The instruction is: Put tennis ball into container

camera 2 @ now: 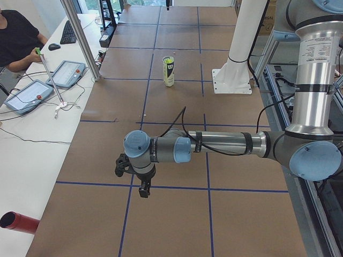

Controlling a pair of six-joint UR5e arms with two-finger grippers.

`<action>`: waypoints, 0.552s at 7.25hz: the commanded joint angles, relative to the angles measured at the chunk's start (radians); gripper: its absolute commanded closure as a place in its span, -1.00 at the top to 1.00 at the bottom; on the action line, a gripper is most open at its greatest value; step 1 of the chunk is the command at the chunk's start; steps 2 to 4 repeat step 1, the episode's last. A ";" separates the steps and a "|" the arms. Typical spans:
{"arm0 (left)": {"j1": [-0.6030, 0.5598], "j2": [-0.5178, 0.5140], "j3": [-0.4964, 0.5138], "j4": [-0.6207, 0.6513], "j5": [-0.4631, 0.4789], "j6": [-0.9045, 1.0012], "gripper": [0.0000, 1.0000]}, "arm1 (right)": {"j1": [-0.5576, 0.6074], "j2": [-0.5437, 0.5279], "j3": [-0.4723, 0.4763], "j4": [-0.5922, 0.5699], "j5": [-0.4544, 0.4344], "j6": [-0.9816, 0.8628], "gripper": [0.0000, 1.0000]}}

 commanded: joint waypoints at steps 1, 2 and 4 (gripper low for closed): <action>-0.010 -0.001 -0.003 0.000 0.001 0.000 1.00 | 0.000 0.000 0.000 0.000 0.000 0.000 1.00; -0.010 -0.001 -0.003 0.000 0.001 0.000 1.00 | 0.000 0.000 0.000 0.000 0.000 0.000 1.00; -0.010 -0.001 -0.003 0.000 0.001 0.000 1.00 | 0.000 0.000 0.000 0.000 0.000 0.000 1.00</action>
